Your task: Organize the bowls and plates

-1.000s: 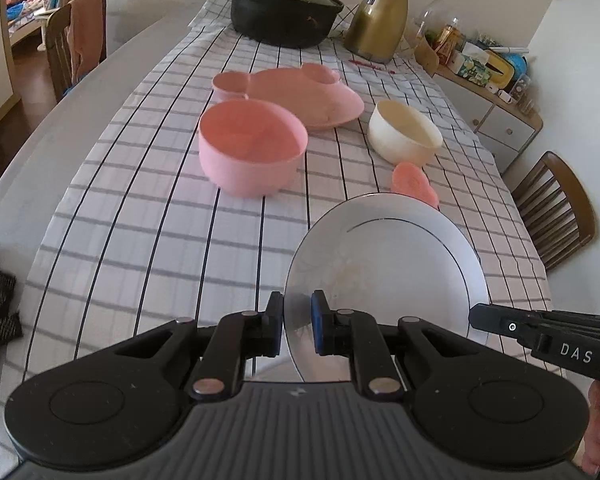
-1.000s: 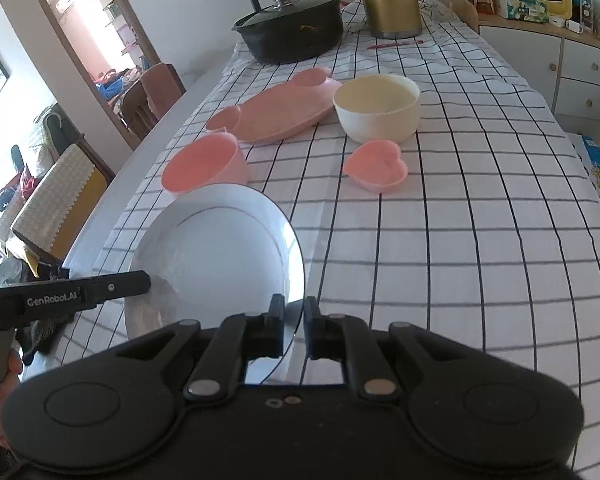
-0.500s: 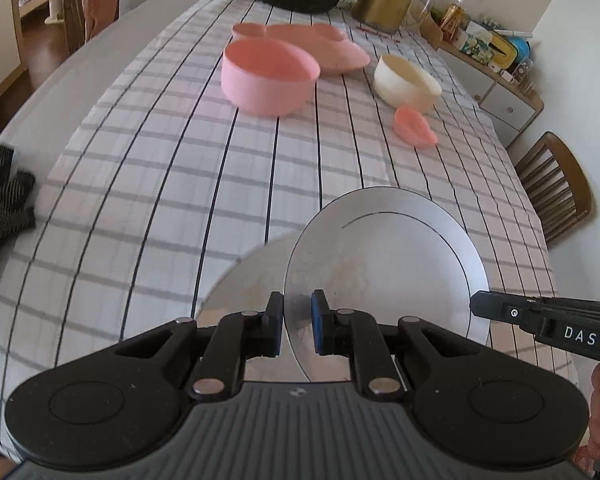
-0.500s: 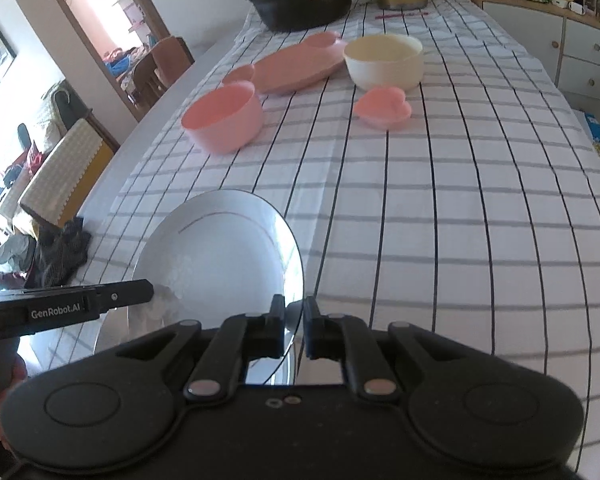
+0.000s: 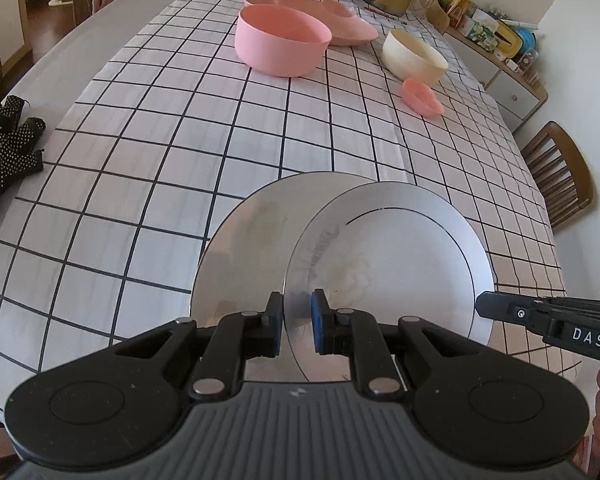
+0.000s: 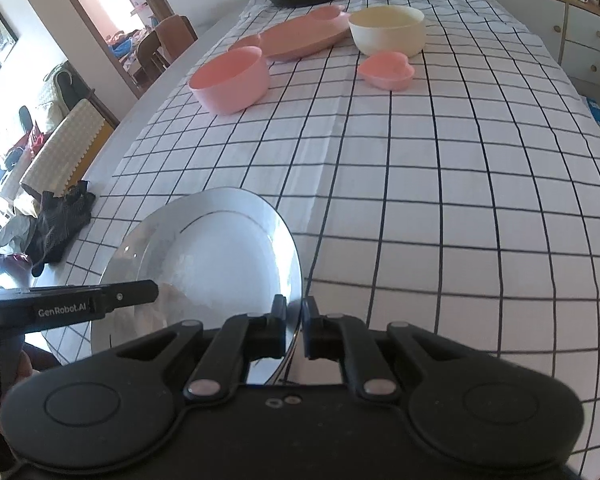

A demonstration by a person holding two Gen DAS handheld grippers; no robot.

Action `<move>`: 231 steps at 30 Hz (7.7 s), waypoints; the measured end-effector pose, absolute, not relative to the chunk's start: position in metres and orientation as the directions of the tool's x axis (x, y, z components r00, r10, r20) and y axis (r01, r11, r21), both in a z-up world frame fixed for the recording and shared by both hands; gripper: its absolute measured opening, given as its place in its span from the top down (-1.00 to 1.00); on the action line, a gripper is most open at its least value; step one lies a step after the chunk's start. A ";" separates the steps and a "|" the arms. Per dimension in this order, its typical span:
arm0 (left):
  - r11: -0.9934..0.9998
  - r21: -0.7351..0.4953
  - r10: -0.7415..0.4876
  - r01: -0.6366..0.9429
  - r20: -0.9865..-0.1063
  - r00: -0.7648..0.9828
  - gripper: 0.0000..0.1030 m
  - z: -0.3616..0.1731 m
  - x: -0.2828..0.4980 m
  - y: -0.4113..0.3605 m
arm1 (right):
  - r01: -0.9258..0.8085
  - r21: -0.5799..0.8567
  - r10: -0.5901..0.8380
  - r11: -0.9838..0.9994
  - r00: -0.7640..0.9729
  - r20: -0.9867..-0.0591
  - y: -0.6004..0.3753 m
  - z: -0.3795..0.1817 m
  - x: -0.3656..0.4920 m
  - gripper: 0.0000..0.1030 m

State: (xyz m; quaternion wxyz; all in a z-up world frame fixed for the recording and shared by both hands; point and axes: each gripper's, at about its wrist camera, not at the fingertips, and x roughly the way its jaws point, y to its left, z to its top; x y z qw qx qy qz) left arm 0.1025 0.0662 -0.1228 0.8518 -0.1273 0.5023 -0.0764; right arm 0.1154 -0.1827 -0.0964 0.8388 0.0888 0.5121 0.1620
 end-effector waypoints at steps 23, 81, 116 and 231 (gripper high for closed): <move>0.960 -0.281 -0.252 0.001 -0.859 0.445 0.74 -0.126 0.096 0.064 | -0.203 0.251 0.317 0.946 0.428 -0.846 -0.173 -0.100 0.113 0.84; 0.971 -0.207 -0.233 0.119 -0.720 0.653 0.28 -0.026 0.075 0.032 | -0.332 0.172 0.346 0.927 0.587 -0.732 -0.167 -0.015 0.104 -0.36; 0.986 -0.132 -0.017 -0.098 -0.678 0.735 -0.69 0.009 0.277 -0.005 | -0.352 0.053 0.298 0.934 0.692 -0.658 -0.214 0.024 0.303 -0.99; 0.899 -0.160 0.004 -0.407 -0.928 0.373 -0.06 -0.106 0.509 0.051 | -0.443 0.130 0.292 0.887 0.321 -0.901 -0.186 -0.104 0.591 0.14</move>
